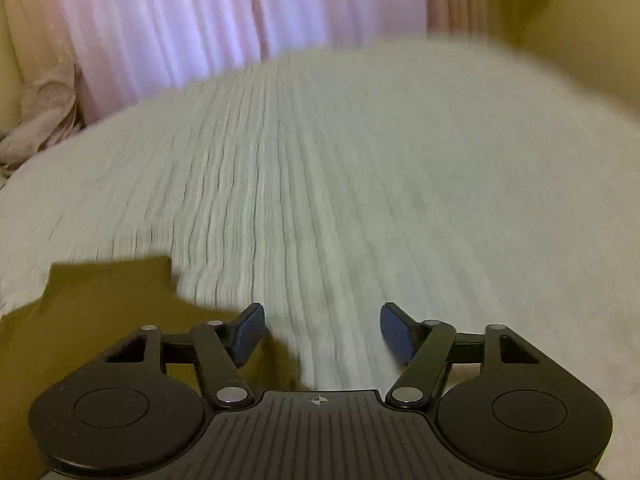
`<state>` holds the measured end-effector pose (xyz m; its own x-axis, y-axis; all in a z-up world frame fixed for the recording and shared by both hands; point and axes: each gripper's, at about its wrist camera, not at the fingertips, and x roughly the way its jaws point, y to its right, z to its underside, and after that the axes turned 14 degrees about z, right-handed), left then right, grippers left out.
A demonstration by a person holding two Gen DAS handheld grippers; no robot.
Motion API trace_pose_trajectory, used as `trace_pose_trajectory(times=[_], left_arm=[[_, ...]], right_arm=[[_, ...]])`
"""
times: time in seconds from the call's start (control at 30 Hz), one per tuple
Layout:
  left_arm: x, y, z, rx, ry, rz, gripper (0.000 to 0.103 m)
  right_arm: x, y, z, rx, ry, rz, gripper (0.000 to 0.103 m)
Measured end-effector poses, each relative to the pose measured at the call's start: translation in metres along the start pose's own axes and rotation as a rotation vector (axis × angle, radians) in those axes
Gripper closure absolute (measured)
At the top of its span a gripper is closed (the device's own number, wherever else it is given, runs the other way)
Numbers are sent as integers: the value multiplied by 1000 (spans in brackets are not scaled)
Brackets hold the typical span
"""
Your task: Fold clothes
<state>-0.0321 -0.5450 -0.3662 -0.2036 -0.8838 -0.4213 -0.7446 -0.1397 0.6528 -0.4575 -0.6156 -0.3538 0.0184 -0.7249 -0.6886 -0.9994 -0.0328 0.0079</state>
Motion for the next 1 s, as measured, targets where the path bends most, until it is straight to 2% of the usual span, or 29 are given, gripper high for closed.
trace_pose_trajectory(times=[0.1, 0.2, 0.27, 0.37, 0.47, 0.6, 0.67, 0.8, 0.87, 1.0], left_arm=[[-16, 33, 25, 200, -140, 48, 91], [-29, 62, 65, 377, -297, 113, 95], [-40, 62, 89, 407, -343, 80, 95], [-71, 51, 117, 421, -373, 23, 95], [-115, 40, 141, 417, -420, -38, 94], [-181, 23, 167, 320, -461, -156, 94], [-211, 26, 170, 279, -466, -202, 94], [-245, 51, 162, 256, -403, -179, 94], [-236, 63, 163, 259, -405, -132, 94], [-224, 74, 185, 294, -481, -93, 93]], right_arm=[[-33, -15, 13, -48, -4, -59, 36], [-54, -41, 45, -161, -54, -117, 44], [-65, -56, 70, -241, -84, -125, 45], [-82, -61, 112, -351, -102, -63, 44], [-120, -44, 151, -435, -114, -8, 44], [-173, -5, 188, -376, -242, 74, 44], [-192, -5, 191, -346, -247, 90, 44], [-226, -15, 187, -294, -217, 108, 44], [-243, -20, 185, -268, -202, 117, 44], [-263, -17, 204, -253, -279, 112, 44]])
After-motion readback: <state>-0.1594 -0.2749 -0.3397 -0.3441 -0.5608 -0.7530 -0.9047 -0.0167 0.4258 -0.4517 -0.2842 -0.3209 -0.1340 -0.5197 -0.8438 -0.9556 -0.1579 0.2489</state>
